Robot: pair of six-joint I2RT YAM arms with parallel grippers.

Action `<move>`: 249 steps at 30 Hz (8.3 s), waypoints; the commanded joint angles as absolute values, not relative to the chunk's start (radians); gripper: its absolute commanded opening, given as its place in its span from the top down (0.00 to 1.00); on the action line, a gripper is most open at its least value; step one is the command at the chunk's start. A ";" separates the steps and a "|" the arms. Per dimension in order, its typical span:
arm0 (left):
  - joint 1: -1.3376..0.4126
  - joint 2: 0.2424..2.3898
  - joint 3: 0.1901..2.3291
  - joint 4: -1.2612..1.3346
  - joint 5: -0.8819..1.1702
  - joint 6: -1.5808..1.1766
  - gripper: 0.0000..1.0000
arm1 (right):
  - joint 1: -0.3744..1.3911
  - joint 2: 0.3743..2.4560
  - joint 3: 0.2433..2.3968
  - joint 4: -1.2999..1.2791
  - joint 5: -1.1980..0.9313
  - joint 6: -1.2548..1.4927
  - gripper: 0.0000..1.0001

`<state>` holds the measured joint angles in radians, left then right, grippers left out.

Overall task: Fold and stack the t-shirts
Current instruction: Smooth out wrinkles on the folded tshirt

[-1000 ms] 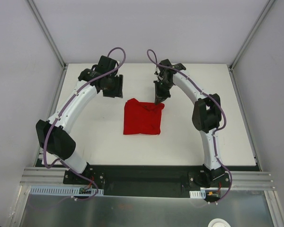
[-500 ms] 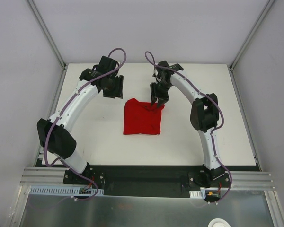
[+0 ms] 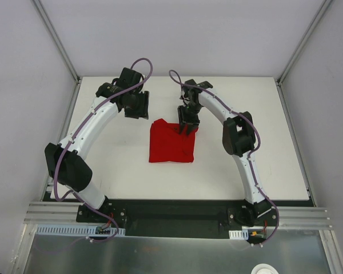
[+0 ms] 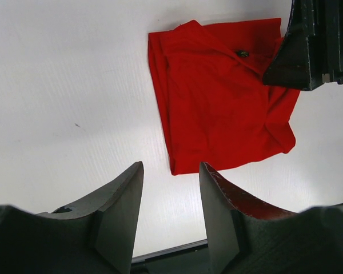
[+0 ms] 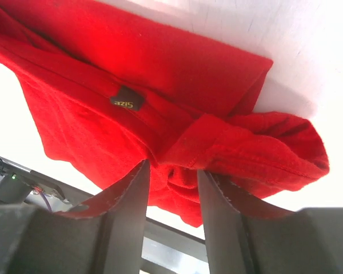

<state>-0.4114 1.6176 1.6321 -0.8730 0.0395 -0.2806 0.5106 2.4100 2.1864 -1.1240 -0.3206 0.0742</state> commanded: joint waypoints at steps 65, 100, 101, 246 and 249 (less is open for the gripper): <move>-0.472 1.802 1.637 -0.850 0.181 -0.282 0.58 | 0.502 2.258 2.082 -0.929 -0.130 0.143 1.00; -0.371 2.012 1.555 -0.793 0.176 -0.226 1.00 | 0.436 2.204 1.973 -1.075 -0.273 0.092 0.99; -0.371 1.988 1.583 -0.787 0.186 -0.222 1.00 | 0.436 2.192 1.965 -1.072 -0.279 0.100 0.99; -0.233 2.054 1.677 -0.882 0.169 -0.129 0.50 | 0.423 2.260 2.055 -1.186 -0.169 0.106 0.46; -0.213 2.060 1.629 -0.839 0.267 -0.152 0.50 | 0.423 2.257 2.066 -1.166 -0.227 0.107 0.46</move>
<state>-0.2348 2.0445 1.6680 -0.8501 0.1570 -0.1417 0.4175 2.3352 2.0544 -1.1694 -0.1535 0.1108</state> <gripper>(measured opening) 0.498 0.536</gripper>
